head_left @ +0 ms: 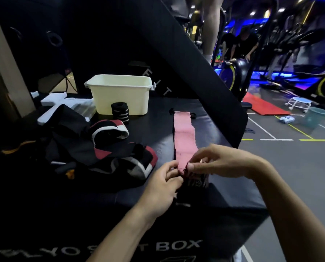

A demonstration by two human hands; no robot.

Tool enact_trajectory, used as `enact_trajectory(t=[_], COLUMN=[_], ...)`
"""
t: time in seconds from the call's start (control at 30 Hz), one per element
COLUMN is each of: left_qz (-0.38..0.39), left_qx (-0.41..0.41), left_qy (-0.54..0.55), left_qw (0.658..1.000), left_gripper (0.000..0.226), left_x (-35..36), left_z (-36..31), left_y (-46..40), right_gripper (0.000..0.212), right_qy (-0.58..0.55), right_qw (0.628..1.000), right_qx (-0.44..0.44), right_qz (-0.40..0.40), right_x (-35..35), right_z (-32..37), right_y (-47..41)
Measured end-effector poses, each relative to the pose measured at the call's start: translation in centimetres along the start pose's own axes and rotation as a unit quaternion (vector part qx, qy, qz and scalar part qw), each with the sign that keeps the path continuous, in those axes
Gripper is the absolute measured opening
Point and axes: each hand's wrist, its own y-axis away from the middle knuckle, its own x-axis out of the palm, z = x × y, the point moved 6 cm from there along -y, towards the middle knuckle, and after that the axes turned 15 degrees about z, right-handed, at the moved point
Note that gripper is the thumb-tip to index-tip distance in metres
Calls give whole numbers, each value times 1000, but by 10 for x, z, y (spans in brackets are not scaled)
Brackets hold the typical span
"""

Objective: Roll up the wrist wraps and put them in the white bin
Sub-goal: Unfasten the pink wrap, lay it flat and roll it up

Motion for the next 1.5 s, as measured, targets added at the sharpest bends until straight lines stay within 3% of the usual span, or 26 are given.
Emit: enact_trajectory(t=[0.1,0.23,0.47,0.7,0.83,0.97,1.1,1.23,1.37,1.5], left_qz=[9,11,-88,-137,-93,-23,-37,-67,-56,-52], left_qx=[-4,17,12,-11,-9,43,95,57,31,-2], left_qy=[-62,-133,-216,-224,-256,-298,-331,-316,-412,-477], left_qw=[998,991,972,965,962,953,938,945,909,878], left_gripper=[49,54,39,41,23,12,14,23,32,36], left_x=[3,7,16,21,20,26,32,25,26,30], left_z=[0,-3,-12,-20,-24,-35,-44,-29,-23,-16], left_y=[8,12,13,14,22,35,51,56,61,67], right_gripper=[38,18,40,40,27,33,30,24,24,30], right_qy=[46,-1,-116,-142,-219,-166,-115,-206,-340,-362], right_qw=[997,988,931,860,866,912,942,943,924,921], right_qx=[5,-28,-47,-21,-62,-66,-58,-54,-76,-83], right_qz=[-54,-155,-343,-490,-445,-368,-310,-257,-157,-119], right_x=[5,14,34,30,32,42,55,62,74,78], right_z=[8,15,-1,-18,-23,-16,-6,-5,3,5], right_y=[14,33,52,65,58,48,41,44,57,67])
